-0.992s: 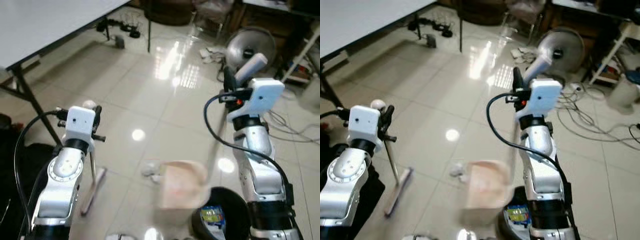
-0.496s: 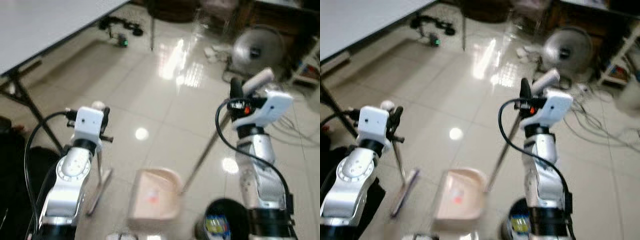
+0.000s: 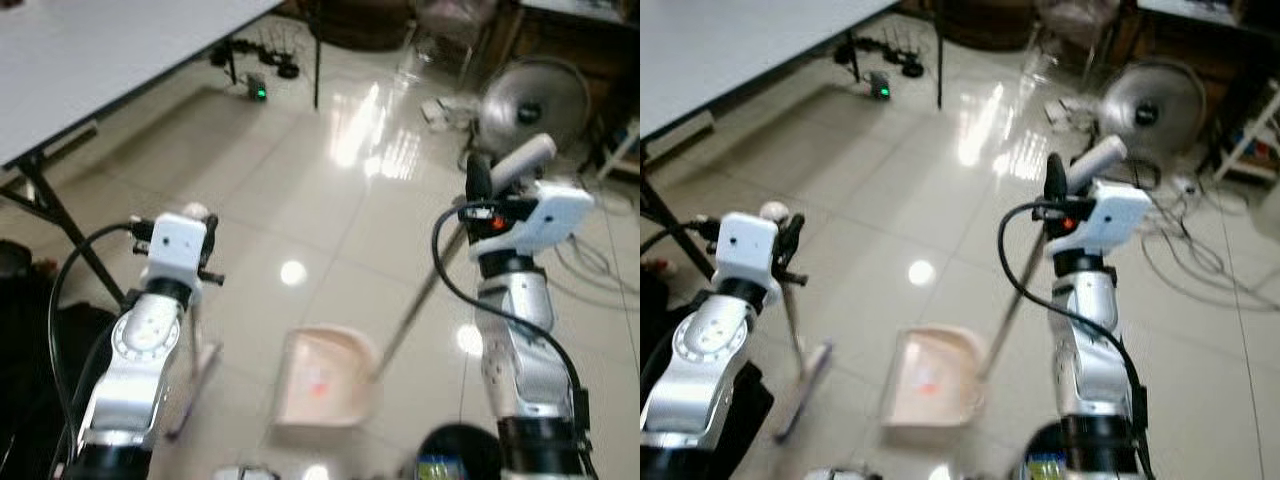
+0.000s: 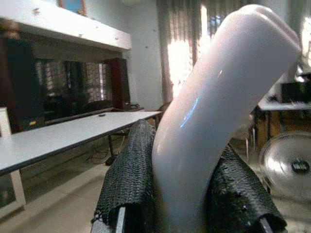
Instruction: Sweep floor
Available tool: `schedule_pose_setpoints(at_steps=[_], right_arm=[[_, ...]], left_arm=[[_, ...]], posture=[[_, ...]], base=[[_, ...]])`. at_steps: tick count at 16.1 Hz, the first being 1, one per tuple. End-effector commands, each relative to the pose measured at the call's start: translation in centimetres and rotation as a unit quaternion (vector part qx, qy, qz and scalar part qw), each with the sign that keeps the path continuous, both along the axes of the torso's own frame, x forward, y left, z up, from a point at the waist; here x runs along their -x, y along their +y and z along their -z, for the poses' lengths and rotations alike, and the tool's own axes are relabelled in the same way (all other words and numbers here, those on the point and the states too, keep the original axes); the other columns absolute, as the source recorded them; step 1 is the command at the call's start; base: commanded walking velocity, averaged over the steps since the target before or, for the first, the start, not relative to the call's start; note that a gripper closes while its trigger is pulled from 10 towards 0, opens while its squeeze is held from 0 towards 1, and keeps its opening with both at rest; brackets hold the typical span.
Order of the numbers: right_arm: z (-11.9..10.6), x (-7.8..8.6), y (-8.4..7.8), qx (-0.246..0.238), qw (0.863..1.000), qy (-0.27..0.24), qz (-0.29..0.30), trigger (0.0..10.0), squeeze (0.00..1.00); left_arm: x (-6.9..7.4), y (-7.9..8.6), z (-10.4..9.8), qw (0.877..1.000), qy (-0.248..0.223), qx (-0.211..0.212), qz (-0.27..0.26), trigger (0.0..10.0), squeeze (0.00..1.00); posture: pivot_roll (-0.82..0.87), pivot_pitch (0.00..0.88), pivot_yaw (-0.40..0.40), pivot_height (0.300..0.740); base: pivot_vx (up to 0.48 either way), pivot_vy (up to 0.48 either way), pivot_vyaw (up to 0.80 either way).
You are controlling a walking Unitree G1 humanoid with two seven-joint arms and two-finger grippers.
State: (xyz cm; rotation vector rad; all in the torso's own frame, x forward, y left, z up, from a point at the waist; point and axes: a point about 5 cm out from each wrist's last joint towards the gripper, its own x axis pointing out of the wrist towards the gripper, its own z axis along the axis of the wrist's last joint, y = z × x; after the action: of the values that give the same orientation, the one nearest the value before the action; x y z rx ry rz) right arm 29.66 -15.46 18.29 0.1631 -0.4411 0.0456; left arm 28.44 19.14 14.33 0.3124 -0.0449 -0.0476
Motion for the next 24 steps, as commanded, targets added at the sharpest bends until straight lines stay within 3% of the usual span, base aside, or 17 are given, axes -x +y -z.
schedule_pose_setpoints(at_steps=[1, 8, 13, 19, 22, 24], right_arm=[[-0.6, 0.1, 0.6, -0.010, 1.000, -0.021, -0.007, 10.0, 0.00], [-0.2, -0.5, -0.1, 0.045, 0.998, -0.019, 0.036, 10.0, 0.00], [1.1, -1.3, -1.0, 0.044, 0.998, -0.011, 0.044, 10.0, 0.00], [1.7, -2.4, -0.6, 0.081, 0.996, -0.015, 0.033, 10.0, 0.00], [1.8, -2.7, -0.9, 0.112, 0.992, -0.025, 0.045, 10.0, 0.00], [1.3, -3.3, -1.2, 0.135, 0.988, -0.041, 0.059, 10.0, 0.00]], left_arm=[[-0.2, 0.4, -0.9, 1.000, -0.020, -0.016, -0.004, 10.0, 0.00], [-0.8, -0.2, -0.1, 1.000, -0.004, 0.001, 0.004, 10.0, 0.00], [-0.7, -0.1, 0.2, 1.000, -0.010, 0.024, -0.005, 10.0, 0.00], [-1.1, -1.1, 0.9, 0.999, -0.005, 0.030, 0.027, 10.0, 0.00], [-1.9, -1.6, 0.4, 0.999, -0.013, 0.035, 0.034, 10.0, 0.00], [-2.5, -1.8, -1.1, 0.997, -0.043, 0.047, 0.048, 10.0, 0.00]], posture=[[0.12, 0.082, -0.031, 0.740], [0.11, 0.055, -0.024, 0.740], [0.14, 0.061, -0.026, 0.740], [0.14, 0.169, -0.013, 0.740], [0.16, 0.253, -0.014, 0.740], [0.18, 0.323, -0.004, 0.740]], base=[[0.368, 0.000, 0.00], [0.204, 0.000, 0.00], [0.000, 0.000, 0.00], [0.000, 0.000, 0.00], [0.000, 0.000, 0.00], [0.000, 0.000, 0.00]])
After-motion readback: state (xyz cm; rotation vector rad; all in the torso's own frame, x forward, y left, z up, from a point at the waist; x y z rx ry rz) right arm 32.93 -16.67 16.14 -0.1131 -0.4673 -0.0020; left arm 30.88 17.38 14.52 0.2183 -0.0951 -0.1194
